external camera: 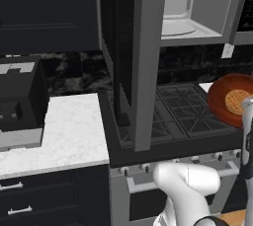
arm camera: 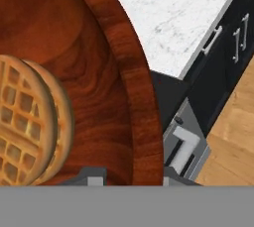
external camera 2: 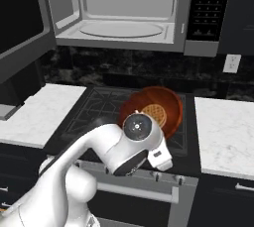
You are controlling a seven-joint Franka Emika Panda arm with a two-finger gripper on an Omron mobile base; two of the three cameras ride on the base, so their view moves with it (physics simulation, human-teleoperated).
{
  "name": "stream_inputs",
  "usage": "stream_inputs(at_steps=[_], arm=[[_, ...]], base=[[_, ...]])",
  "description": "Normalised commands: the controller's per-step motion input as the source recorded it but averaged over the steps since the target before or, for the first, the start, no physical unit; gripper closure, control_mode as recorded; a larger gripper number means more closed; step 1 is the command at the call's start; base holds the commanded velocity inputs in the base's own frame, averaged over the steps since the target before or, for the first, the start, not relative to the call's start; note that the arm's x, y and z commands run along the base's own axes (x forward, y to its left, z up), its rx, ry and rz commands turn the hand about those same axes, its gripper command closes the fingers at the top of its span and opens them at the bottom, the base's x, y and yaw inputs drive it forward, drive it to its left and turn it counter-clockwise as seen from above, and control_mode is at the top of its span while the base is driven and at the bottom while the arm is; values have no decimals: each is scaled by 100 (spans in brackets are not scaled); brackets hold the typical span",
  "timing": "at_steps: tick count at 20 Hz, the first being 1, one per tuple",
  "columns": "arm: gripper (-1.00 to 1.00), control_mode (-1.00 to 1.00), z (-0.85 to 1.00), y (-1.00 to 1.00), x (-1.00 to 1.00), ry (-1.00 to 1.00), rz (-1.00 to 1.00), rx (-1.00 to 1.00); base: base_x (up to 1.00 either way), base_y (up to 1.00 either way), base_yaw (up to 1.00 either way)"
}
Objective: Open the microwave, place the bowl with waffle inside the microwave, then close the microwave door and turn it on.
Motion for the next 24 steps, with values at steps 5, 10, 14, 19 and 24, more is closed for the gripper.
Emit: stream_inputs(at_steps=[5, 10, 14, 19, 24], arm=[[100, -100, 71, 82, -40, 0, 16, 0], [100, -100, 87, 63, -27, -3, 14, 0], [100, -100, 92, 28, -2, -15, 16, 4], [100, -100, 94, 16, 0, -9, 13, 18], [100, -100, 98, 42, 11, 10, 7, 13]], base=[[0, 0, 0], [0, 0, 0], [0, 0, 0], [0, 0, 0], [0, 0, 0]])
